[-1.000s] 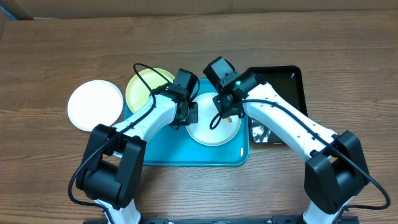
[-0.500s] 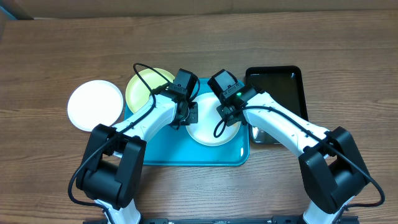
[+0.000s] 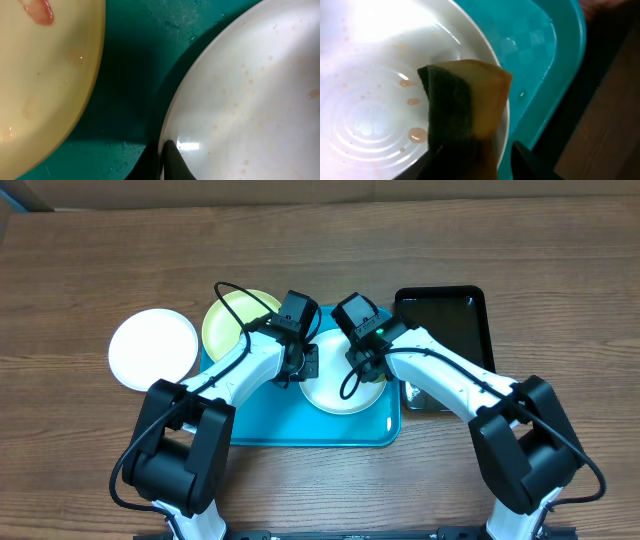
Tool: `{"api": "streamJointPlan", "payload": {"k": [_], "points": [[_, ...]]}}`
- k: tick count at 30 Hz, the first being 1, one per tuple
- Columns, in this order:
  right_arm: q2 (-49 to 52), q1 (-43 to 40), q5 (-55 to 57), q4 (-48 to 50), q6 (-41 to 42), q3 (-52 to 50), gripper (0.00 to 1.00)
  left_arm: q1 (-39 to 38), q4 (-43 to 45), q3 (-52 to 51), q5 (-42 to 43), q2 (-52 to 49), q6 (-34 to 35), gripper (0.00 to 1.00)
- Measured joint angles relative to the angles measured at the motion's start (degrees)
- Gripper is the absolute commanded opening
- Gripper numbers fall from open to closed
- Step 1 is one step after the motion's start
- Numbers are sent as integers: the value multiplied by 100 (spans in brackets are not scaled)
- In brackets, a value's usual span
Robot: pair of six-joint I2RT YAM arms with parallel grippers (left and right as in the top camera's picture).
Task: Clean dirty plates on tray and stack at the side
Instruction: 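Scrub the held white plate with the sponge in the right gripper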
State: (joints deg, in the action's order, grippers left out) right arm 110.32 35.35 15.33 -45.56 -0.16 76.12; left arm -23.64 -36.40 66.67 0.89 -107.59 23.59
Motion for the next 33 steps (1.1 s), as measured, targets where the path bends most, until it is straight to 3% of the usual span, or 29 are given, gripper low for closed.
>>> {"api": "streamJointPlan", "payload": {"k": [8, 16, 24, 33], "points": [[11, 0, 37, -382, -4, 466, 43, 0, 0, 0, 4, 0, 0, 4], [11, 85, -37, -986, 212, 793, 36, 0, 0, 0, 4, 0, 0, 4], [17, 149, -98, -216, 313, 197, 42, 0, 0, 0, 7, 0, 0, 4], [155, 133, 131, -133, 315, -7, 42, 0, 0, 0, 7, 0, 0, 4]]}}
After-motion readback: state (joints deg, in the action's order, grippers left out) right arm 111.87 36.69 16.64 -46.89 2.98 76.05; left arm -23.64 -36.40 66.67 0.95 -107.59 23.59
